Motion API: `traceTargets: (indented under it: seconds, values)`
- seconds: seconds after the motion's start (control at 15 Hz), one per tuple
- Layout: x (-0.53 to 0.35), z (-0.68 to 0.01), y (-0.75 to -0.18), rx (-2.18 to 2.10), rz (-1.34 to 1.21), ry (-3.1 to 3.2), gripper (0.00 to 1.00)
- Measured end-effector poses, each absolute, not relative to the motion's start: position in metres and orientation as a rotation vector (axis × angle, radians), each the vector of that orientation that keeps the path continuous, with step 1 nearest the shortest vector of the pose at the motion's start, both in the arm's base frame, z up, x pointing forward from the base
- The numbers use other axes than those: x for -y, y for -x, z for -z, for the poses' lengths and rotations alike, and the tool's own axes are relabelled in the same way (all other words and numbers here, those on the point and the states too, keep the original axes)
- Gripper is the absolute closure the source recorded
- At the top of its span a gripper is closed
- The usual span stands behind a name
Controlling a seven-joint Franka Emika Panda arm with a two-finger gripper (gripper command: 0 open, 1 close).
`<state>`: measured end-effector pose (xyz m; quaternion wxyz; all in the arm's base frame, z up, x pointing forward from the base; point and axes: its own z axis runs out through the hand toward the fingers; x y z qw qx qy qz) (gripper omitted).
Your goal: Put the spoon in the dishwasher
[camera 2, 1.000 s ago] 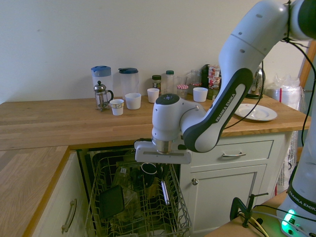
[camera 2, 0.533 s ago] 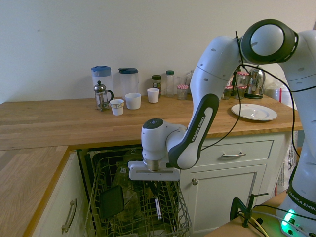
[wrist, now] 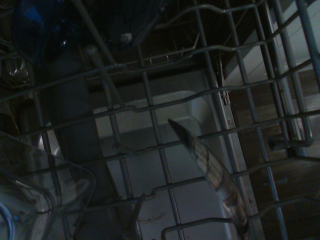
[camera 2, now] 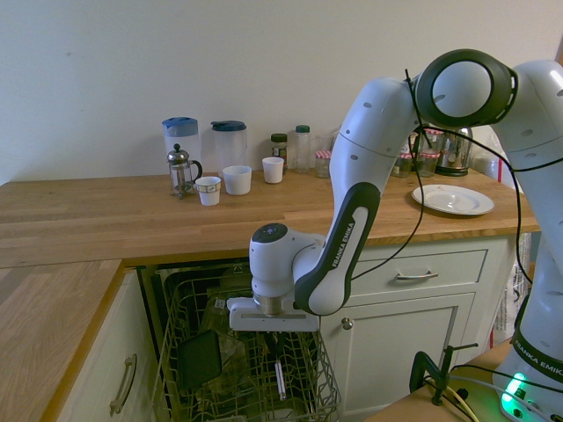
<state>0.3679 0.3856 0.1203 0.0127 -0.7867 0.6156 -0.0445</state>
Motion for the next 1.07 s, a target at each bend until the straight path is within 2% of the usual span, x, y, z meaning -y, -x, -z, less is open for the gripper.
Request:
traceTargets:
  seconds: [0.53, 1.07]
  values:
    - [-0.388, -0.131, -0.366, -1.887, 0.161, 2.436, 0.0]
    - [-0.379, -0.264, -0.312, -1.821, 0.313, 2.427, 0.0]
